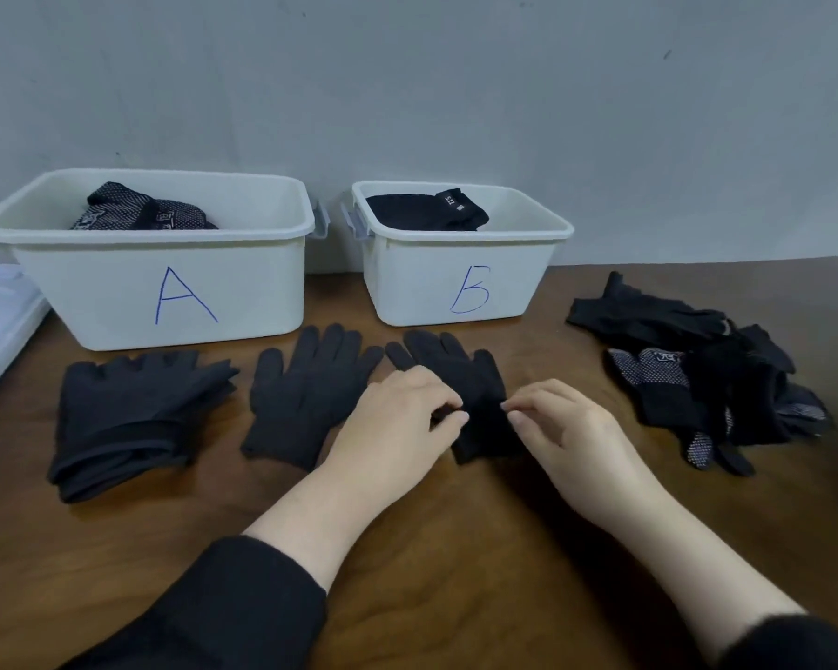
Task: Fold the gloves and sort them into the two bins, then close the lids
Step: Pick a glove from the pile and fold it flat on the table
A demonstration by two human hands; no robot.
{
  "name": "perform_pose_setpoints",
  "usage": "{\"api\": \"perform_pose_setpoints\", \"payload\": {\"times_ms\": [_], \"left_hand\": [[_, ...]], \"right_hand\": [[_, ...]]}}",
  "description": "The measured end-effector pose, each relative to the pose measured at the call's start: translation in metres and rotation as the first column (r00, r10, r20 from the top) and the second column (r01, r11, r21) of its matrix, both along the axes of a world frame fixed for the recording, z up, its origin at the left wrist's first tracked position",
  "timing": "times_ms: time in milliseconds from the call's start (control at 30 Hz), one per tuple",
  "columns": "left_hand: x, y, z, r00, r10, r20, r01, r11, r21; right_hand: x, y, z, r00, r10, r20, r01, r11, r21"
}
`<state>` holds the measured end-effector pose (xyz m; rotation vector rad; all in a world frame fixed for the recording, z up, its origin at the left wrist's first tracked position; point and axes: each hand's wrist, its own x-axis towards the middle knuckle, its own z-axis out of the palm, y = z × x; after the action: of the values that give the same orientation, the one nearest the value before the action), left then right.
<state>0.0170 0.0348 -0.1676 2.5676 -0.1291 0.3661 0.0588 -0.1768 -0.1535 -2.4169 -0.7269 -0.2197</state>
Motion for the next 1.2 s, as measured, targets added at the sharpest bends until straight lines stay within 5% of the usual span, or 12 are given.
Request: {"api": "perform_pose_setpoints", "payload": {"times_ms": [100, 267, 367, 500, 733, 1100, 1200], "left_hand": [[-0.006, -0.004, -0.004, 0.997, -0.031, -0.077, 0.044, 0.983, 0.179], [-0.016, 0.002, 0.0, 0.999, -0.027, -0.019, 0.029, 0.994, 0.107], [-0.021, 0.008, 0.004, 0.995, 0.042, 0.095, -0.053, 0.992, 0.112], [-0.033, 0.037, 0.009, 0.964, 0.192, 0.183, -0.227, 0.954, 0.195], [-0.062, 0.08, 0.014, 0.963, 0.26, -0.07, -0.209, 0.886, 0.413], [-0.065, 0.09, 0.012, 0.967, 0.243, -0.078, -0.208, 0.926, 0.316], [-0.062, 0.084, 0.018, 0.943, 0.332, -0.021, -0.331, 0.943, 0.047]], "right_hand": [[0.003, 0.008, -0.016, 0.991, 0.133, 0.004, -0.132, 0.989, -0.068], [0.004, 0.018, -0.021, 0.975, 0.151, 0.163, -0.135, 0.985, -0.103], [0.004, 0.032, -0.017, 0.965, 0.169, 0.201, -0.165, 0.986, -0.037], [-0.002, 0.048, -0.021, 0.965, 0.234, 0.12, -0.217, 0.966, -0.137], [-0.01, 0.051, -0.024, 0.957, 0.261, 0.125, -0.243, 0.96, -0.14], [-0.012, 0.051, -0.023, 0.966, 0.245, 0.084, -0.235, 0.965, -0.116], [-0.014, 0.052, -0.019, 0.972, 0.202, 0.121, -0.197, 0.979, -0.053]]}}
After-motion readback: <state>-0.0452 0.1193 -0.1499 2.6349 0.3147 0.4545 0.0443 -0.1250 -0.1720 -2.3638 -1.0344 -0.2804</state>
